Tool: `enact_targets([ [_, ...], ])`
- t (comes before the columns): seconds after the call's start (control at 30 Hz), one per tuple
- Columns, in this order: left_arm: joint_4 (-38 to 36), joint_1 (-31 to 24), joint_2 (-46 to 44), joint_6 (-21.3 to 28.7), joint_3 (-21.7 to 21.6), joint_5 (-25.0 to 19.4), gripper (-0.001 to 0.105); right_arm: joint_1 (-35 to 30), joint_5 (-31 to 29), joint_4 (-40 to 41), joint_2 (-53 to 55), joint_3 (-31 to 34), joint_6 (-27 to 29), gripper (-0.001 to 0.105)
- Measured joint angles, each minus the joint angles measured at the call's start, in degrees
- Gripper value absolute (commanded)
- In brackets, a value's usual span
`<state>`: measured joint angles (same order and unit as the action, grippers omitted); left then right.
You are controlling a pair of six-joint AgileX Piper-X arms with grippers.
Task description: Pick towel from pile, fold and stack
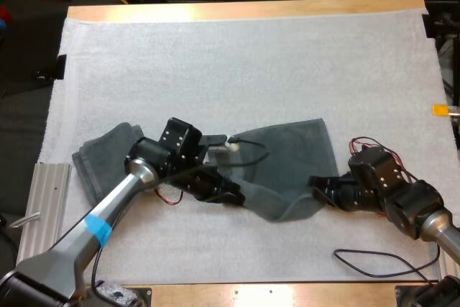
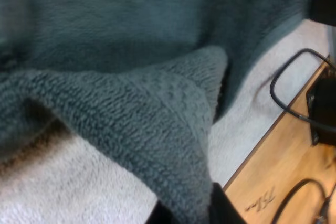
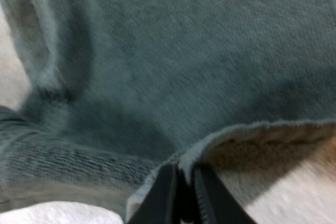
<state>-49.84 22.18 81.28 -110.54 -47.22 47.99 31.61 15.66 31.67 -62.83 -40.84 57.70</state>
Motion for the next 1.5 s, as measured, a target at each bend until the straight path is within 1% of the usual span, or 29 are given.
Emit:
enact_targets([
  [0.07, 0.69, -1.21, 1.1, -0.14, 0.0, 1.64, 0.0, 0.0, 0.4, -1.89, -0.96, 0.0, -1.35, 0.001],
  [0.2, 1.53, -2.75, 2.35, -0.14, 0.0, 2.29, 0.0, -0.63, 0.61, -5.13, -3.1, 0.0, -2.6, 0.001],
  [0.3, 2.07, -2.81, 3.61, -0.14, 0.0, 2.77, 0.0, -2.73, 0.75, -6.93, -4.22, 0.0, -3.77, 0.001],
  [0.4, 3.03, -2.81, 5.22, -0.46, 0.0, 4.9, 0.0, -5.04, 1.95, -9.14, -5.12, 0.0, -4.94, 0.001],
  [0.5, 5.24, -3.18, 6.45, -3.31, 0.0, 5.5, 0.0, -7.15, 4.44, -12.76, -6.55, 0.0, -6.24, 0.001],
  [0.57, 7.0, -4.02, 6.9, -5.0, 0.0, 6.11, 0.0, -8.21, 5.03, -15.21, -7.6, 0.0, -6.65, 0.001],
  [0.77, 11.81, -8.34, 7.8, -10.87, 0.0, 8.04, 0.0, -10.82, 6.25, -20.24, -10.89, 0.0, -9.18, 0.001],
  [0.93, 14.05, -11.31, 11.89, -14.46, 0.0, 12.78, 0.0, -12.58, 6.94, -23.37, -13.17, 0.0, -10.83, 0.001],
  [1.07, 14.12, -13.42, 15.27, -15.15, 0.0, 15.51, 0.0, -13.28, 7.08, -25.48, -14.5, 0.0, -11.54, 0.001],
  [1.2, 14.27, -15.28, 16.06, -15.26, 0.0, 16.01, 0.0, -13.93, 7.07, -27.32, -16.24, 0.0, -12.64, 0.001],
  [1.3, 15.95, -16.46, 16.06, -16.92, 0.0, 16.11, 0.0, -14.68, 7.07, -29.95, -17.53, 0.0, -13.38, 0.001],
  [1.5, 20.92, -17.99, 16.36, -21.15, 0.0, 16.66, 0.0, -15.11, 7.23, -34.79, -20.01, 0.0, -17.86, 0.001],
])
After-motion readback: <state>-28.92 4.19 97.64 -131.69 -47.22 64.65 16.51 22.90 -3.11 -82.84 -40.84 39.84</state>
